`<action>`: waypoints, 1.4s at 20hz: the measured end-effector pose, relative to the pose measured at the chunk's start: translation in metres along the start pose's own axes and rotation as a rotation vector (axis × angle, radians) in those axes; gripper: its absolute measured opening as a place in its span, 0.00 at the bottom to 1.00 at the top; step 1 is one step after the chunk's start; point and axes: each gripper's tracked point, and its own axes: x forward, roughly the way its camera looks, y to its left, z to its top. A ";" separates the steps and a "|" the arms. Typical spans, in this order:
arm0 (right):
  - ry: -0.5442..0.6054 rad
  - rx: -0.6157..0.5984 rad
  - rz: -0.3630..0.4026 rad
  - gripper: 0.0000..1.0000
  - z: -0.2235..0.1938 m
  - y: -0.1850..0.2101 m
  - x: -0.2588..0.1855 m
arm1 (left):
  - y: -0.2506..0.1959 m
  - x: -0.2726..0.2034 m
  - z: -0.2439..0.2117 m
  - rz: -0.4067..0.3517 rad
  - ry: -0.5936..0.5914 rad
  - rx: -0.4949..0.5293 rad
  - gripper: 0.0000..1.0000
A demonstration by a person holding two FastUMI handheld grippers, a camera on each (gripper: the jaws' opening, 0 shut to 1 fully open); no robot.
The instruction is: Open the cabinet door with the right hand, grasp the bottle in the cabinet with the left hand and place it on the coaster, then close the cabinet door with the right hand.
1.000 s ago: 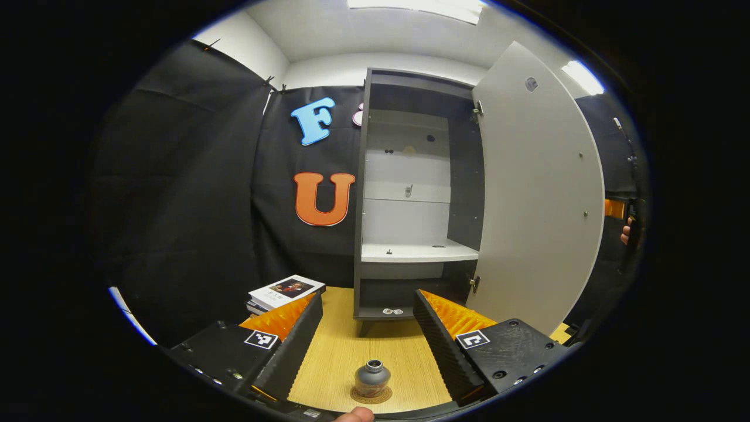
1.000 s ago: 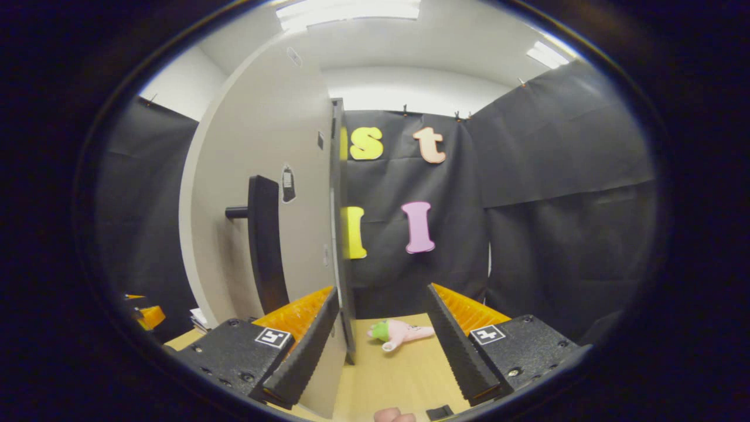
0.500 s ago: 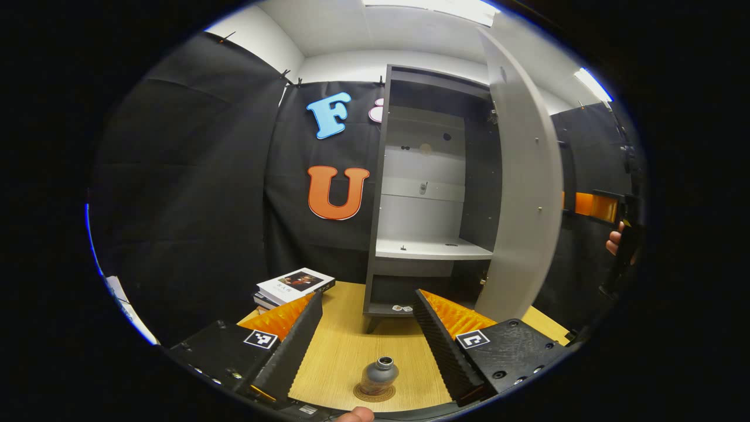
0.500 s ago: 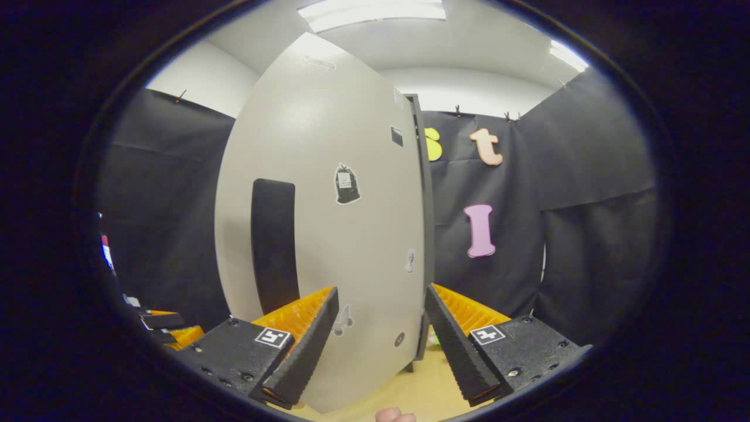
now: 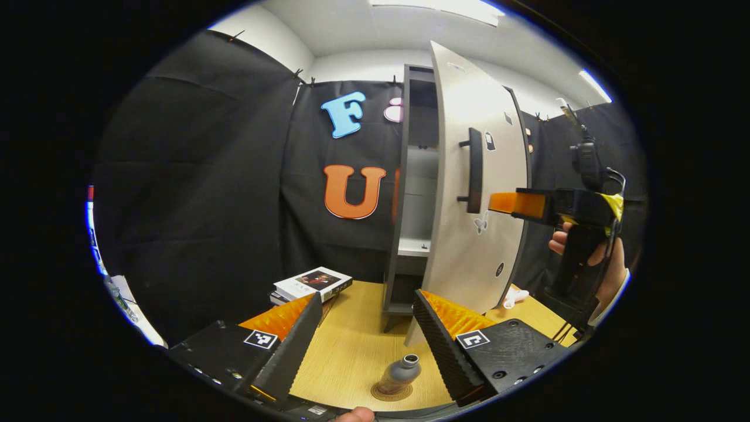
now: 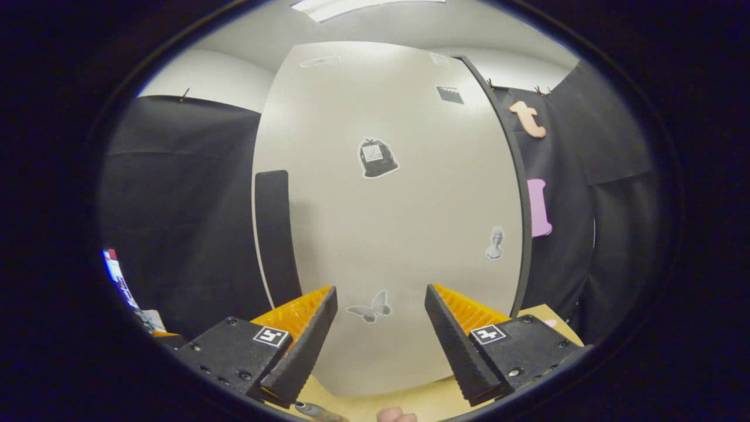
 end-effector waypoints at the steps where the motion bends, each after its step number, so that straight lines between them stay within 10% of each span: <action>1: -0.005 -0.002 -0.009 0.98 -0.001 0.000 0.003 | 0.003 0.000 0.000 0.006 0.000 -0.001 0.94; 15: -0.157 -0.163 -0.211 0.98 0.040 -0.095 -0.152 | -0.029 0.006 0.016 -0.043 -0.053 0.010 0.95; 22: -0.140 -0.131 -0.383 0.97 -0.026 -0.137 -0.237 | -0.070 0.001 0.018 -0.129 -0.110 0.028 0.95; 28: -0.053 -0.056 -0.385 0.98 -0.081 -0.138 -0.252 | -0.092 -0.009 0.015 -0.174 -0.145 0.043 0.95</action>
